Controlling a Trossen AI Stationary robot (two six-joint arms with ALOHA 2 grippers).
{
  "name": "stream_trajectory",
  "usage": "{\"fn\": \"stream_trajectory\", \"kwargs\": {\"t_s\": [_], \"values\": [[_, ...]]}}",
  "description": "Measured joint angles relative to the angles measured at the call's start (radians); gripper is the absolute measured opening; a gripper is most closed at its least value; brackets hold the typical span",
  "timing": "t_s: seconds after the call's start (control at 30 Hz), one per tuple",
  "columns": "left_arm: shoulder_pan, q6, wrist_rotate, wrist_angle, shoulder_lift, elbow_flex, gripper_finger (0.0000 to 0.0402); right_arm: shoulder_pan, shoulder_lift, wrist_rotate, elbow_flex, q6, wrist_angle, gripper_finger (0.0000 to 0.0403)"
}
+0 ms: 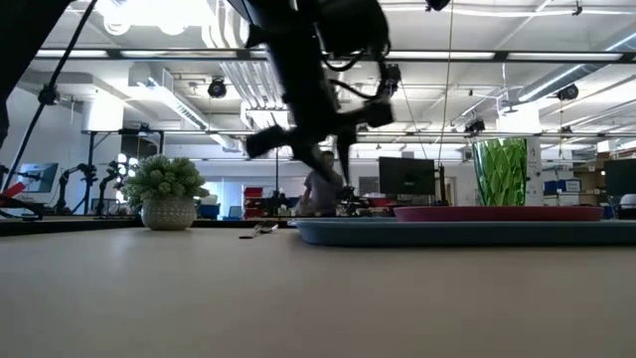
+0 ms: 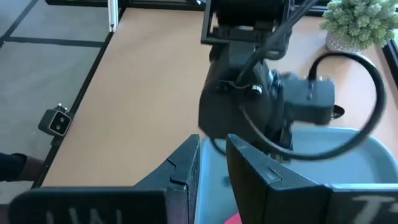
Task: Pick and place plate/cup/fork/spoon on tray
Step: Put the black spoon on the left of the iridescent fork
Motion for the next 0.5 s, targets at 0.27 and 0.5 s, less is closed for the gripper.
{"fn": "stream_trajectory", "kwargs": {"t_s": [0.27,0.5], "values": [[0.001,-0.092,0.109,-0.256,-0.026,-0.011,0.0046,0.000,-0.011,0.000,0.000,-0.004,0.002,0.0068],[0.011,-0.033,0.117,-0.252,-0.009,-0.012,0.0079,0.000,-0.012,0.000,0.000,-0.011,0.006,0.0068]]}}
